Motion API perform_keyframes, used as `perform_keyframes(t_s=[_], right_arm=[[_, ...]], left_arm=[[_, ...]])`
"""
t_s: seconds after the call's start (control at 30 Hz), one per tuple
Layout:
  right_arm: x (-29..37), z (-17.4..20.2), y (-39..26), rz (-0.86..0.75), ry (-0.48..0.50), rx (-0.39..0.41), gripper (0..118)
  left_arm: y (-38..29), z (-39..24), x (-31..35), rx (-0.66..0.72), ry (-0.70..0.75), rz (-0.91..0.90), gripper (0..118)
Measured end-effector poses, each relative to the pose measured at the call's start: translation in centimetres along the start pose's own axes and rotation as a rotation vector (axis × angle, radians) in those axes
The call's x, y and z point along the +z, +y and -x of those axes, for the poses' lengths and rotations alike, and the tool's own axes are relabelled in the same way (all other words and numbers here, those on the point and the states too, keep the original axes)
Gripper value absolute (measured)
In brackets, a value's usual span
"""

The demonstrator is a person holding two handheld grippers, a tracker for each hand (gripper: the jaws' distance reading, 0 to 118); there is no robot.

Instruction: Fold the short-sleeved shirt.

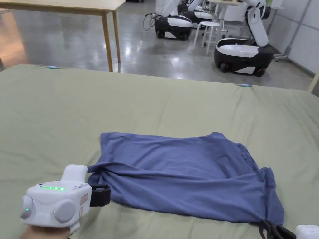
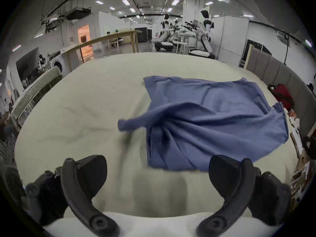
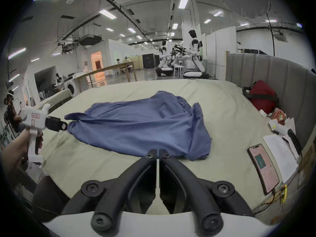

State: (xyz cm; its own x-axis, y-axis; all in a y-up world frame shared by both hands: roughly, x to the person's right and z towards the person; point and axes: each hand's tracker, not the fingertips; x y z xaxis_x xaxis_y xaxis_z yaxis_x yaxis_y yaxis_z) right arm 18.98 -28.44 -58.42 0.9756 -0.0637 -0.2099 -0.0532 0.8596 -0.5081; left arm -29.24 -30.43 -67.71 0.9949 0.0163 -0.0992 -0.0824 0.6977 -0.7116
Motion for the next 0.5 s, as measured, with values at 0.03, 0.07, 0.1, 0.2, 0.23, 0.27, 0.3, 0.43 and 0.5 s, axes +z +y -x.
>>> perform_keyframes(t_s=[0.03, 0.07, 0.1, 0.2, 0.23, 0.27, 0.3, 0.43, 0.5], right_arm=[[-0.2, -0.6, 0.0, 0.017, -0.021, -0.011, 4], [-0.4, -1.2, 0.0, 0.032, -0.043, -0.023, 4], [-0.6, -1.7, 0.1, 0.042, -0.06, -0.031, 4], [-1.6, -3.6, 0.2, 0.072, -0.12, -0.044, 4], [-2.2, -4.2, 0.3, 0.077, -0.151, -0.043, 4], [-2.8, -4.7, 0.5, 0.071, -0.184, -0.045, 4], [-3.7, -5.3, 0.6, 0.067, -0.215, -0.053, 17], [-8.4, -7.3, 1.3, 0.192, -0.166, -0.12, 113], [-10.6, -7.6, 1.3, 0.167, -0.167, -0.116, 112]], left_arm=[[0.6, 0.1, -1.0, -0.009, 0.017, 0.011, 113], [1.0, 0.1, -1.8, -0.009, 0.029, 0.021, 109], [1.2, -0.4, -1.7, -0.009, 0.047, 0.034, 98], [1.6, -1.2, -3.1, -0.036, 0.056, 0.067, 69], [1.5, -1.7, -3.1, -0.049, 0.07, 0.072, 66], [1.3, -2.0, -3.3, -0.054, 0.068, 0.078, 66], [1.1, -2.3, -3.7, -0.054, 0.038, 0.093, 62], [1.3, -3.0, -2.7, -0.063, 0.035, 0.084, 36], [1.5, -2.8, -2.2, -0.055, 0.034, 0.072, 16]])
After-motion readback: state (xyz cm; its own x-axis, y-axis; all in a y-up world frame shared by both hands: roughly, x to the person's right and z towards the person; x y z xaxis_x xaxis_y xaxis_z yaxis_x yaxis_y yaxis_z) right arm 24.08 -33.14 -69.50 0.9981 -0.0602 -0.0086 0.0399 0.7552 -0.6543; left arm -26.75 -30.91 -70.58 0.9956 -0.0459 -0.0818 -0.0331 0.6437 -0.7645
